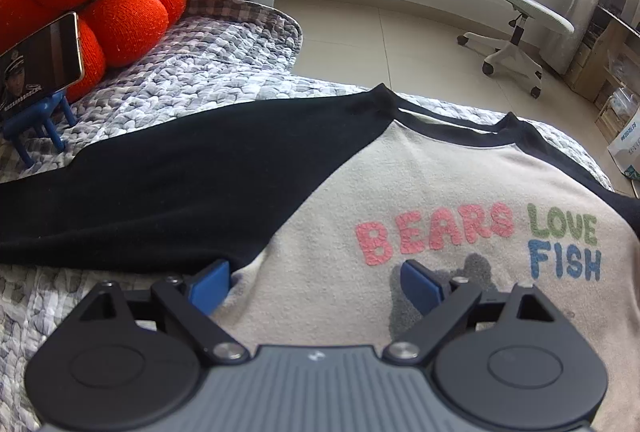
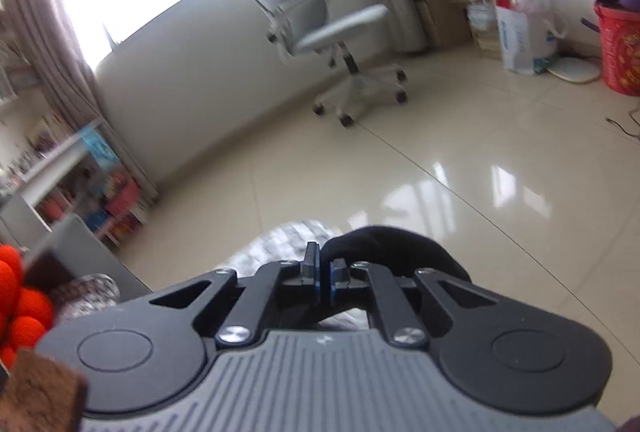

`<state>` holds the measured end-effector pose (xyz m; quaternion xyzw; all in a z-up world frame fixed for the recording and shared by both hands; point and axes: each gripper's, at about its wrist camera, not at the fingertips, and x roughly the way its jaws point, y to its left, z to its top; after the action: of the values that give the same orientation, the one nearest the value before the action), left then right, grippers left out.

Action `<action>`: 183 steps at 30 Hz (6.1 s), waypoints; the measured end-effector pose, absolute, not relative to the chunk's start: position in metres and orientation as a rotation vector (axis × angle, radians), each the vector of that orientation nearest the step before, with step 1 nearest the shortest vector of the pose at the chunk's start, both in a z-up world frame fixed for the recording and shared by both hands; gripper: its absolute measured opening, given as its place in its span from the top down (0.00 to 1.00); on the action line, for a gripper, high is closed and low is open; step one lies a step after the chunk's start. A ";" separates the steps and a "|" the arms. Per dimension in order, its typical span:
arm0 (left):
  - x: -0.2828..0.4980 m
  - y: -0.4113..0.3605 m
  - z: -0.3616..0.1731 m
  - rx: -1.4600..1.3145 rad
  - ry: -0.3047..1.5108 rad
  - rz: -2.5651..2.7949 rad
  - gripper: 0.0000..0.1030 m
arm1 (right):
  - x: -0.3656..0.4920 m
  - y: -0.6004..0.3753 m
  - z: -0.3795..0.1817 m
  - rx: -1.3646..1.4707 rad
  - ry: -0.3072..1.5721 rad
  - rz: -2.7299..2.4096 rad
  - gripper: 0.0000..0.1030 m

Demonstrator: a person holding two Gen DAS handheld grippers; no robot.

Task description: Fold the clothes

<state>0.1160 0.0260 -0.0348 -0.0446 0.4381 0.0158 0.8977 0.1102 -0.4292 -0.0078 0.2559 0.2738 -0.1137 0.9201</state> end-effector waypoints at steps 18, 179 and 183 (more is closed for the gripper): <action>0.118 0.026 -0.036 -0.082 0.911 0.033 0.10 | 0.101 -0.438 0.002 0.654 0.409 -0.156 0.91; -0.025 0.095 -0.010 -0.165 0.866 0.020 0.52 | 0.047 -0.344 -0.042 0.290 0.931 0.161 0.61; -0.042 0.090 -0.016 -0.153 0.893 -0.025 0.54 | 0.022 -0.340 -0.042 0.243 0.968 0.197 0.61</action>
<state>-0.0425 0.0899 -0.0160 -0.0740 0.4312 -0.0123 0.8991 0.0221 -0.3396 -0.0421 0.1166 0.4634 0.0944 0.8734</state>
